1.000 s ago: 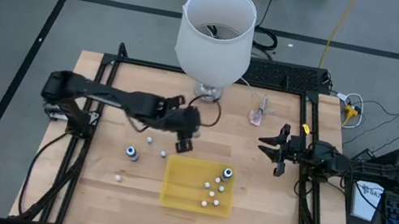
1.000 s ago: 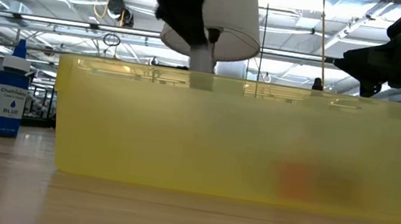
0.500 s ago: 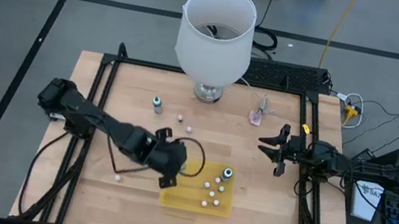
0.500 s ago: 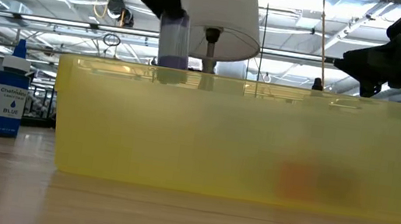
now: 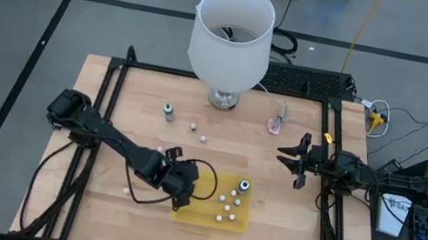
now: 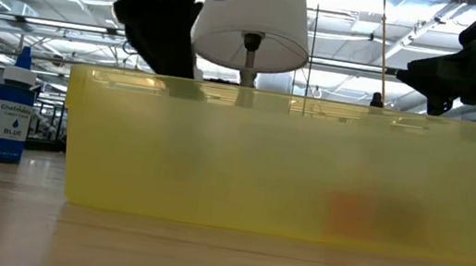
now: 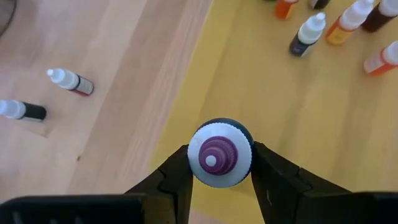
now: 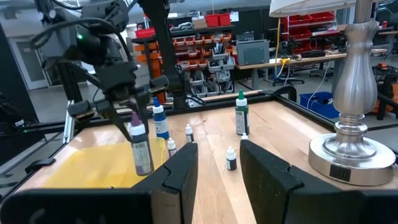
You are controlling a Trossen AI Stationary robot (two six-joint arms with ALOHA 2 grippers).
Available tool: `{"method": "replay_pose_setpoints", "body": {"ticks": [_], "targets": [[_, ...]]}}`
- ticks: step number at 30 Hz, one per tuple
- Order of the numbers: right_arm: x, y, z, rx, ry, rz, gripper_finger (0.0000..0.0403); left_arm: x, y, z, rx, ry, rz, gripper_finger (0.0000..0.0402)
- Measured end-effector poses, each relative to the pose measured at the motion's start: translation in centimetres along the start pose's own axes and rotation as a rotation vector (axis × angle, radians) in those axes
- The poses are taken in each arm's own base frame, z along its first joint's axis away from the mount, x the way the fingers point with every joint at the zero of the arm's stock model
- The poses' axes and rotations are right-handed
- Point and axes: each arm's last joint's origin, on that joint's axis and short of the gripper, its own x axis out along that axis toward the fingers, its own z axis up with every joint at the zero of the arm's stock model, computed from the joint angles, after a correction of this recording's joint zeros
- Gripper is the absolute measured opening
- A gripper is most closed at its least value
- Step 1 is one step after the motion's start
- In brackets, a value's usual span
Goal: Pick & Place food coloring
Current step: Put the large violet food coloring bottle into the transparent bin
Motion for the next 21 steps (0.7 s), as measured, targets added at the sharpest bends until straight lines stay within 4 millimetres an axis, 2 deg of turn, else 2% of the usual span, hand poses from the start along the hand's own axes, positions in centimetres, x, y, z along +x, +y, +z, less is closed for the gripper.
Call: {"method": "replay_pose_setpoints", "body": {"ticks": [9,16,21], "targets": [[0.0,0.0,0.0,0.0,0.0,0.0,0.0112,0.9,0.9,-0.4,-0.005,0.024,0.025,0.0149],[0.0,0.0,0.0,0.0,0.0,0.0,0.0112,1.2,1.9,-0.3,-0.008,0.065,0.065,0.0138],[0.0,0.0,0.0,0.0,0.0,0.0,0.0112,1.3,2.1,-0.1,-0.02,0.066,0.058,0.0161]]}}
